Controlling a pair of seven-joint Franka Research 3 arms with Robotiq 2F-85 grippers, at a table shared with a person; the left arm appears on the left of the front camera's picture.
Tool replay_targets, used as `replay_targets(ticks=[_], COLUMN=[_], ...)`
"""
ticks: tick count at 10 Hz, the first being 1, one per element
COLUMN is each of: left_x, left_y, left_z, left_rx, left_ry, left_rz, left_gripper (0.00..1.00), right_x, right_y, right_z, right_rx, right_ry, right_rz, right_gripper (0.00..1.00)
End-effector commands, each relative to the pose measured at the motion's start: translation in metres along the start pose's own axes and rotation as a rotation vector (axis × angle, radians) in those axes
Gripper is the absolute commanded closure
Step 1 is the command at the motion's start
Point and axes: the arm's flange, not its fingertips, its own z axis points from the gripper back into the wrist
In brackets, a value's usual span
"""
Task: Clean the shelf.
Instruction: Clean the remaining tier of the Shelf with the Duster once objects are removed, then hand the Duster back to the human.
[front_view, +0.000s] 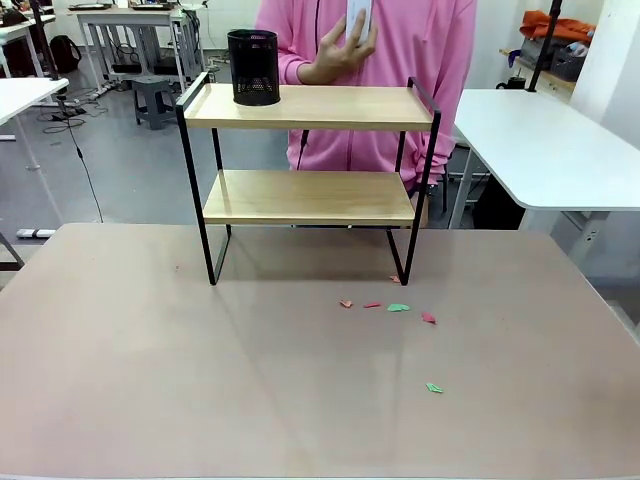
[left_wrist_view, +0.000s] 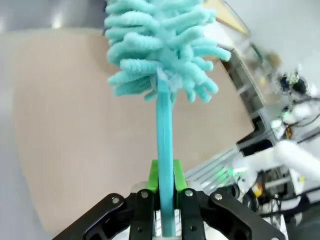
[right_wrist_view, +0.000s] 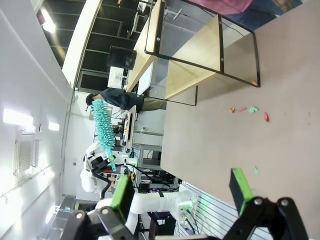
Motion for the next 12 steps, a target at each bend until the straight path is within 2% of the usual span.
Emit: replay_targets(ticks=[1, 4, 5, 12], left_x=[0.002, 0.023, 0.010, 0.010], left_y=[0.023, 0.053, 0.050, 0.050], left_z=[-0.043, -0.093, -0.048, -0.048], left_rx=[-0.014, -0.103, -0.056, -0.056], left_ry=[0.029, 0.230, 0.110, 0.110], left_rz=[0.188, 0.303, 0.230, 0.230], left_gripper=[1.00, 1.00, 1.00, 1.00], right_x=[0.003, 0.003, 0.003, 0.003], right_y=[0.001, 0.001, 0.001, 0.001], right_z=[-0.002, -0.002, -0.002, -0.002], right_rx=[0.025, 0.025, 0.025, 0.025], right_ry=[-0.015, -0.015, -0.015, -0.015], right_rz=[0.024, 0.024, 0.024, 0.024], right_gripper=[0.00, 0.00, 0.00, 0.00])
